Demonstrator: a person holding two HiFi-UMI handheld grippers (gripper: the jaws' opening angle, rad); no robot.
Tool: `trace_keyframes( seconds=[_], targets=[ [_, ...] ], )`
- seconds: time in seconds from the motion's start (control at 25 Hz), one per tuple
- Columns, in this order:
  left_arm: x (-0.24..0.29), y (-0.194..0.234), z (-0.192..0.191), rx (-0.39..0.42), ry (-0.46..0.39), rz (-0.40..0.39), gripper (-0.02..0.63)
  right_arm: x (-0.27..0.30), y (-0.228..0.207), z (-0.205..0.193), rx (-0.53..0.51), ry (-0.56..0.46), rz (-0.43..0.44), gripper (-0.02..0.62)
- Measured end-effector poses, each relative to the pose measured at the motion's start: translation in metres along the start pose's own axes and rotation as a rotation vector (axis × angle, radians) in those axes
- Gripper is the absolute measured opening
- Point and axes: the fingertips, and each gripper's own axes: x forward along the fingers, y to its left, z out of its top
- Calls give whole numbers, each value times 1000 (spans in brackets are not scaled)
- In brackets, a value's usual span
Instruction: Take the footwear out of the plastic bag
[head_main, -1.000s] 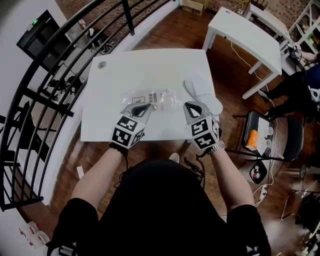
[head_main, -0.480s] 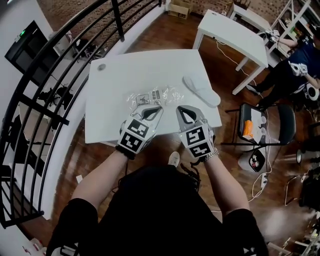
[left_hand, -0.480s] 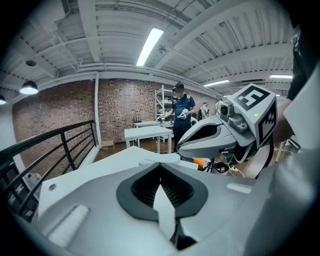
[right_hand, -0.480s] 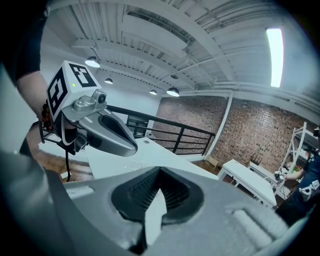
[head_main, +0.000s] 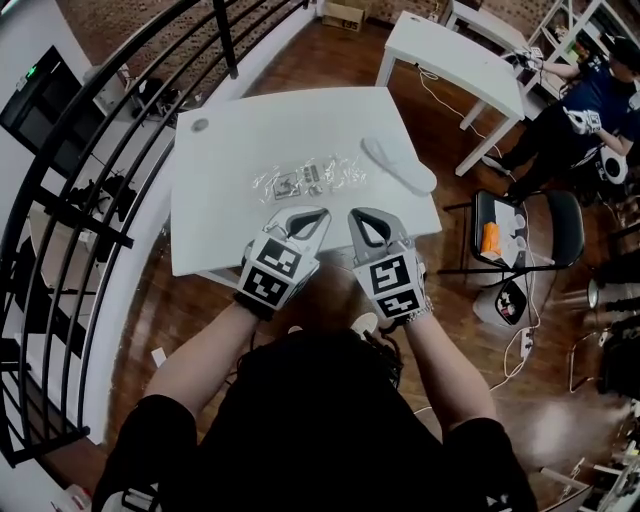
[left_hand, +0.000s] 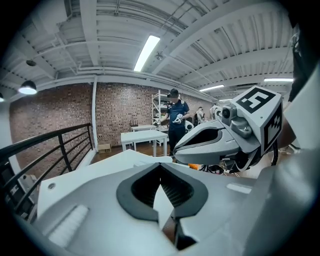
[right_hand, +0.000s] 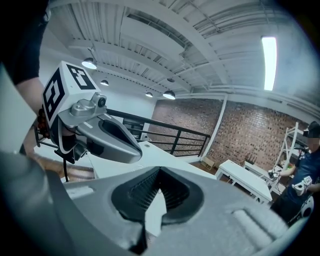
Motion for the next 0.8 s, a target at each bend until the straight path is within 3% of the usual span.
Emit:
trace_keyframes(
  seconds=[0.8],
  targets=[
    [1,-17,13,24,-19,21,17,-23,-5,4,1,-42,-14,-8]
  ],
)
